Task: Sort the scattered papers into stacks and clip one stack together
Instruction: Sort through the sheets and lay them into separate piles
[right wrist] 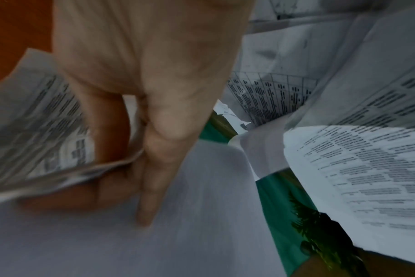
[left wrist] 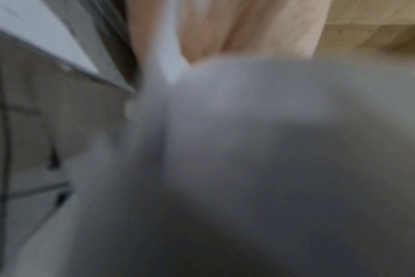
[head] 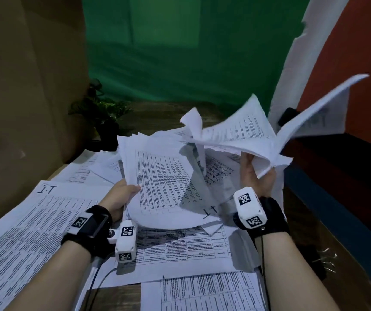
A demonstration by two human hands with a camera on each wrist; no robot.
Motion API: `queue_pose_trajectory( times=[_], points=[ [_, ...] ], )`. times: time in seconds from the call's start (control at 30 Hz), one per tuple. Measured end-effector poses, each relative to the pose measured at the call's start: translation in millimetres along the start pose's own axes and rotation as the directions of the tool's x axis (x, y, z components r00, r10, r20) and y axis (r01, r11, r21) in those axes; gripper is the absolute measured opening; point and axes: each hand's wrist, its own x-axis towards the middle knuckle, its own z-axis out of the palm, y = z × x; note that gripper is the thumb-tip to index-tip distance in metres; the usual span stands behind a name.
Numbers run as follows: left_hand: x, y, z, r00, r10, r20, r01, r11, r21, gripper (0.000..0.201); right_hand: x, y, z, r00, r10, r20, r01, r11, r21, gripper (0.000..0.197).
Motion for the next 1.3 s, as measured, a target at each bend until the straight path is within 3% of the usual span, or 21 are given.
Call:
queue_pose_trajectory(
  times=[0.03, 0.07, 0.1, 0.17, 0.3, 0.37, 0.47, 0.53, 0.6, 0.67, 0.73, 0.8, 0.93, 1.0, 1.13, 1.17, 1.23, 1.3],
  points=[
    [0, 0, 0, 1.000, -0.015, 0.000, 0.015, 1.000, 0.000, 0.034, -1, 2, -1, 0.993, 0.075, 0.095, -0.082, 0.994, 0.067, 0.050],
    [-1, 0, 0, 1.000, -0.024, 0.005, 0.024, 1.000, -0.006, 0.031, -6, 4, 2, 0.986, 0.126, 0.112, -0.129, 0.991, 0.019, 0.041],
    [0, 0, 0, 0.999, -0.031, 0.012, 0.031, 0.999, -0.018, 0.030, -5, 1, 1, 0.993, 0.116, -0.019, -0.117, 0.992, -0.043, 0.030],
    [-3, 1, 2, 0.999, -0.030, 0.037, 0.032, 0.998, -0.048, 0.028, -4, 8, 0, 0.984, 0.161, -0.082, -0.169, 0.981, -0.101, 0.020],
    [-9, 5, 4, 0.998, -0.020, 0.054, 0.024, 0.997, -0.071, 0.027, 2, 16, -8, 0.922, 0.318, -0.222, -0.378, 0.862, -0.337, 0.062],
    [-9, 7, 3, 0.999, -0.031, 0.022, 0.033, 0.997, -0.067, 0.018, 7, 17, -13, 0.876, 0.347, -0.335, -0.469, 0.773, -0.428, 0.052],
    [-8, 8, 2, 0.991, -0.118, -0.065, 0.111, 0.989, -0.099, 0.014, 5, 21, -8, 0.829, 0.335, -0.448, -0.559, 0.504, -0.659, 0.015],
    [-4, 2, 0, 0.982, -0.172, -0.082, 0.162, 0.980, -0.114, 0.030, 6, 20, -13, 0.806, 0.330, -0.492, -0.580, 0.273, -0.767, 0.024],
    [-2, -1, 2, 0.983, -0.172, -0.060, 0.164, 0.978, -0.129, 0.028, 3, 19, -13, 0.781, 0.345, -0.520, -0.576, 0.075, -0.814, 0.021],
    [-2, -2, 3, 0.990, -0.131, -0.042, 0.122, 0.976, -0.180, 0.021, 0, 21, -12, 0.724, 0.418, -0.548, -0.600, -0.010, -0.800, 0.010],
    [-4, 0, 3, 0.991, -0.132, -0.033, 0.121, 0.964, -0.236, 0.027, -2, 25, -11, 0.680, 0.452, -0.577, -0.606, -0.096, -0.789, 0.013],
    [-7, 1, 3, 0.989, -0.150, 0.014, 0.149, 0.958, -0.245, 0.026, -2, 29, -12, 0.689, 0.410, -0.598, -0.590, -0.163, -0.791, 0.019],
    [-9, 4, 2, 0.979, -0.191, 0.075, 0.201, 0.965, -0.168, 0.026, -3, 27, -11, 0.756, 0.277, -0.593, -0.529, -0.276, -0.803, 0.033],
    [-12, 6, 3, 0.980, -0.186, 0.075, 0.195, 0.971, -0.139, 0.026, -4, 27, -10, 0.764, 0.266, -0.588, -0.536, -0.245, -0.808, 0.035],
    [-11, 5, 3, 0.994, -0.099, 0.046, 0.100, 0.995, -0.014, 0.026, -6, 35, -5, 0.773, 0.313, -0.553, -0.435, -0.373, -0.819, 0.022],
    [-10, 3, 3, 0.996, -0.085, 0.039, 0.085, 0.996, 0.010, 0.026, -6, 36, -5, 0.788, 0.299, -0.538, -0.417, -0.383, -0.824, 0.013],
    [-8, 1, 4, 0.998, -0.067, 0.004, 0.067, 0.998, 0.016, 0.023, -1, 29, -14, 0.842, 0.197, -0.503, -0.391, -0.420, -0.819, 0.024],
    [-4, -1, 5, 0.996, -0.069, -0.057, 0.070, 0.998, 0.005, 0.025, 3, 19, -15, 0.885, 0.124, -0.448, -0.365, -0.408, -0.836, 0.013]
  ],
)
